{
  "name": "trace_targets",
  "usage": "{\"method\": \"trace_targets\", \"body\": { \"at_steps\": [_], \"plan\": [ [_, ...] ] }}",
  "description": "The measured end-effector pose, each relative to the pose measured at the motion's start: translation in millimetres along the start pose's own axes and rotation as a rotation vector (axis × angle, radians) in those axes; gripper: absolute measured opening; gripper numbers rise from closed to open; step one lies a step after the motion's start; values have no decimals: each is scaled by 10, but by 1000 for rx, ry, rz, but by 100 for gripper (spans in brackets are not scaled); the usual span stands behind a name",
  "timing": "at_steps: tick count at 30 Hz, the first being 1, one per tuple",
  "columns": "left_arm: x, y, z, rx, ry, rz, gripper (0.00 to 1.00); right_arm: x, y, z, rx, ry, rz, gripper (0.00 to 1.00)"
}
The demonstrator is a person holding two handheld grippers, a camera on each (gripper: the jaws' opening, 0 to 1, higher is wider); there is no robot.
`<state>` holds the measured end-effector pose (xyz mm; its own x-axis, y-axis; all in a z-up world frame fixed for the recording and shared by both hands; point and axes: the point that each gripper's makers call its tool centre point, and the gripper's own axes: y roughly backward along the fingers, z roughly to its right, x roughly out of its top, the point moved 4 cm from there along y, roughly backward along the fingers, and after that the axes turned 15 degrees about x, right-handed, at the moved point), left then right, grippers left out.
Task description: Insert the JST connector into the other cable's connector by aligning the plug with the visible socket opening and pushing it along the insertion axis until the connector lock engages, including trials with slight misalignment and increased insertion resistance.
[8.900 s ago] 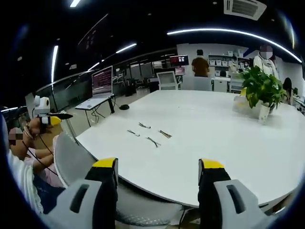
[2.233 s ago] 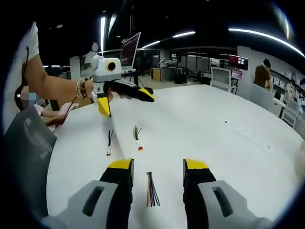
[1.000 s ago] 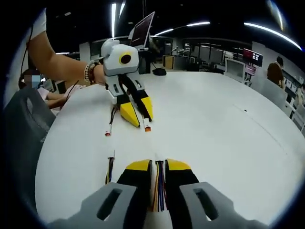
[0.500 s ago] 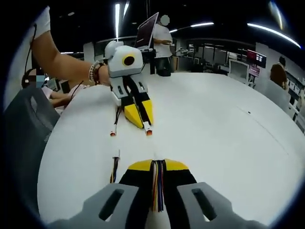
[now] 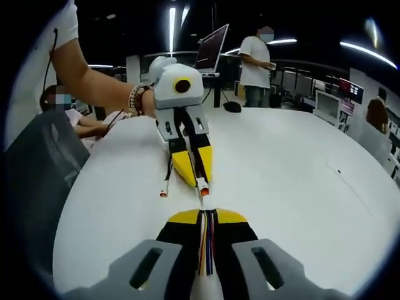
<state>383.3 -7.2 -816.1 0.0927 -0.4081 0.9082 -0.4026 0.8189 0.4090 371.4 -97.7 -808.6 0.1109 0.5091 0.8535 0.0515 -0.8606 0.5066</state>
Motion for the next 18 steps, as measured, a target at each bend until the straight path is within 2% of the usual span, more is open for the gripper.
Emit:
{"method": "trace_targets", "body": {
  "at_steps": [4, 7, 13, 18],
  "plan": [
    [-5, -18, 22, -7, -5, -3, 1, 5, -54, -1, 25, 18, -14, 4],
    [-3, -28, 39, -20, -6, 2, 1, -56, -86, 26, 25, 37, -63, 4],
    [-43, -47, 23, -33, -19, -3, 1, -89, -121, 30, 57, 48, -90, 4],
    [-67, -34, 41, -60, -54, -5, 1, -87, -139, 14, 89, 79, -121, 4]
  ]
}}
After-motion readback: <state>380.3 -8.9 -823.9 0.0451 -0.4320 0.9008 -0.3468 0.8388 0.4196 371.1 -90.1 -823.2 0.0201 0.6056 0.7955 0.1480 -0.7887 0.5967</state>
